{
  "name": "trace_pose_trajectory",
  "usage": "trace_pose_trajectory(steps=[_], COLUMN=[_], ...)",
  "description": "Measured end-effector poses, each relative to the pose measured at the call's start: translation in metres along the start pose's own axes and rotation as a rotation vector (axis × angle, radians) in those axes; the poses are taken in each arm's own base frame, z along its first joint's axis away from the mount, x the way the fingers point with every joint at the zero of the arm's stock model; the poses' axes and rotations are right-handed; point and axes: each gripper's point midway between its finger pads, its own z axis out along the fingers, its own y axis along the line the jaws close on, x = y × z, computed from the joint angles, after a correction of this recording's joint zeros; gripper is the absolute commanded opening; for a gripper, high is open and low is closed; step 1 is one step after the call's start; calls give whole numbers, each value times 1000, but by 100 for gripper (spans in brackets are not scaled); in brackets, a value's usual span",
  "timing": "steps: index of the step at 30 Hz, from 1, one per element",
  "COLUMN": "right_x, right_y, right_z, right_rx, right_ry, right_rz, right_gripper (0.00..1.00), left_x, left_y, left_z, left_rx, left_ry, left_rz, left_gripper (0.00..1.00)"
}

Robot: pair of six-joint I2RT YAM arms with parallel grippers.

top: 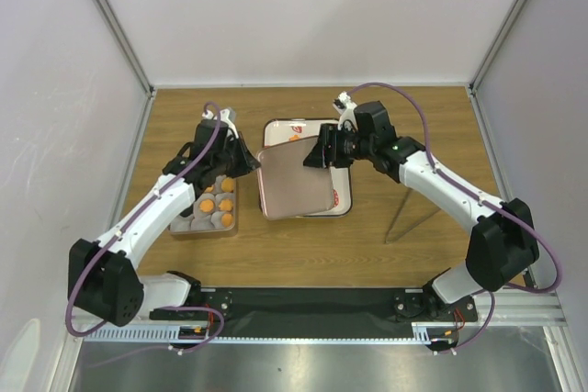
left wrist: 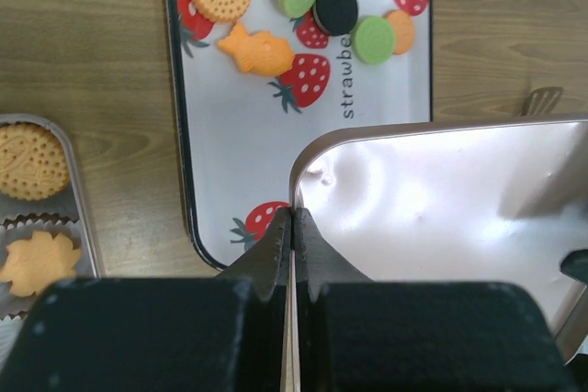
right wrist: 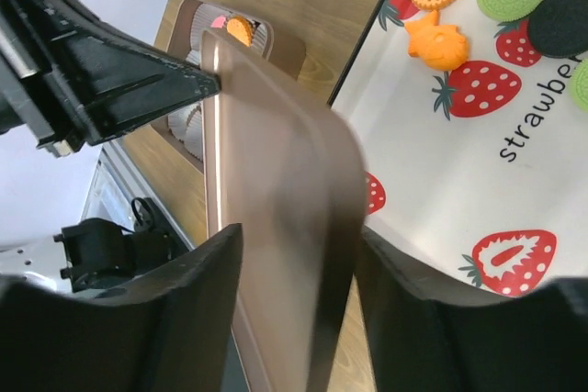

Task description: Pack the cookies

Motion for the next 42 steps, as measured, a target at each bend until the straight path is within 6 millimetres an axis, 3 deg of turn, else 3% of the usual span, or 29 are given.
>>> trace_pose_trajectory(steps=[7, 11, 13, 19, 26, 30, 38, 42], right_x=[-3, -4, -5, -9, -13, -17, -35, -59], right_y=[2, 3, 5, 13, 13, 10, -10, -10], right_z=[0, 0, 0, -2, -2, -3, -12, -18], right_rx=[-5, -7, -13, -35, -27, -16, 23, 46], right_ry=[-12, -14, -15, -17, -28, -40, -88, -127], right_rz=[20, 34, 39, 43, 48, 53, 134, 162], right_gripper=[43, 25, 22, 8, 3, 3, 0, 0], left_x=[-7, -7, -7, -8, -13, -21, -35, -29], left_y=[-12, -14, -15, -14, -22, -29, -37, -61], left_z=[-6, -7, -7, -6, -10, -17, -48, -75], left_rx=[49, 56, 57, 56, 78, 93, 106, 156], left_ry=[-31, -31, -33, -37, -49, -74, -169, -249], left_rz=[11, 14, 16, 25, 43, 68, 143, 255], left_gripper=[5, 7, 9, 21, 41, 66, 80, 84])
